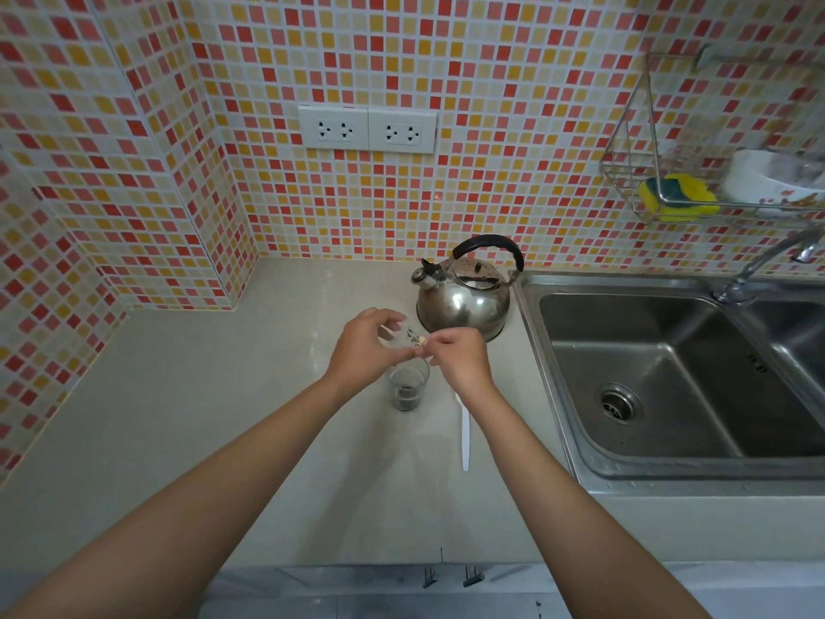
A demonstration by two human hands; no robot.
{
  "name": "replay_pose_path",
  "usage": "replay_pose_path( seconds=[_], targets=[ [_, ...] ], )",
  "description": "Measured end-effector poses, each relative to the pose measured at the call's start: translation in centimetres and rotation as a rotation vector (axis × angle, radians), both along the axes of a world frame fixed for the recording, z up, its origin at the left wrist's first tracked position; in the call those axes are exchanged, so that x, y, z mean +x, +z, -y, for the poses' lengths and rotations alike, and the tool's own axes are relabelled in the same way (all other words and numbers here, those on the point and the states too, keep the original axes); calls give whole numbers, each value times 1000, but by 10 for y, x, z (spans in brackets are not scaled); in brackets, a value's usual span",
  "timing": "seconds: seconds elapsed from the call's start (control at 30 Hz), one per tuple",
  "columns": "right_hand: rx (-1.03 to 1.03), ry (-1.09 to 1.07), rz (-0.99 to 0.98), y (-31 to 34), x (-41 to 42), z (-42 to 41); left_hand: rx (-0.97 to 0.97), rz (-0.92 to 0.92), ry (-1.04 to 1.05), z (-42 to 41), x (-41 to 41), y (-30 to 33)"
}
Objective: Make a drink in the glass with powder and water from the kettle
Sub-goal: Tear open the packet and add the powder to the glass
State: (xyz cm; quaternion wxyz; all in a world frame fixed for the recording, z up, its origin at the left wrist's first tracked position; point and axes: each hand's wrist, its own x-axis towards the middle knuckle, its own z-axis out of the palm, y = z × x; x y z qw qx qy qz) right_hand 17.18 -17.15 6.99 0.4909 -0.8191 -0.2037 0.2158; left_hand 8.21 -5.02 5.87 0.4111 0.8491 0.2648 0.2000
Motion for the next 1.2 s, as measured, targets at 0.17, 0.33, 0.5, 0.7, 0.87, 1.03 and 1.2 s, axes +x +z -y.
replay_pose_path(
  seconds=[0.17,0.33,0.5,0.7,0.87,1.03,1.2],
  targets=[
    [9,120,184,6,10,4,-261,113,-9,-13,-6,1],
    [85,191,156,10,14,4,-359,169,-79,-19,-10,6],
    [88,246,135,11,18,1,-357,126,-165,-15,-9,11],
    [66,273,189,9,17,-2,-294,100,-159,-10,-6,14],
    [-15,292,284,6,12,-3,-229,70,-147,-11,-7,10],
    [-44,358,346,5,6,0,-183,0,-120,-14,-10,4],
    [-91,367,419,4,5,1,-167,-23,-93,-12,-10,4]
  ],
)
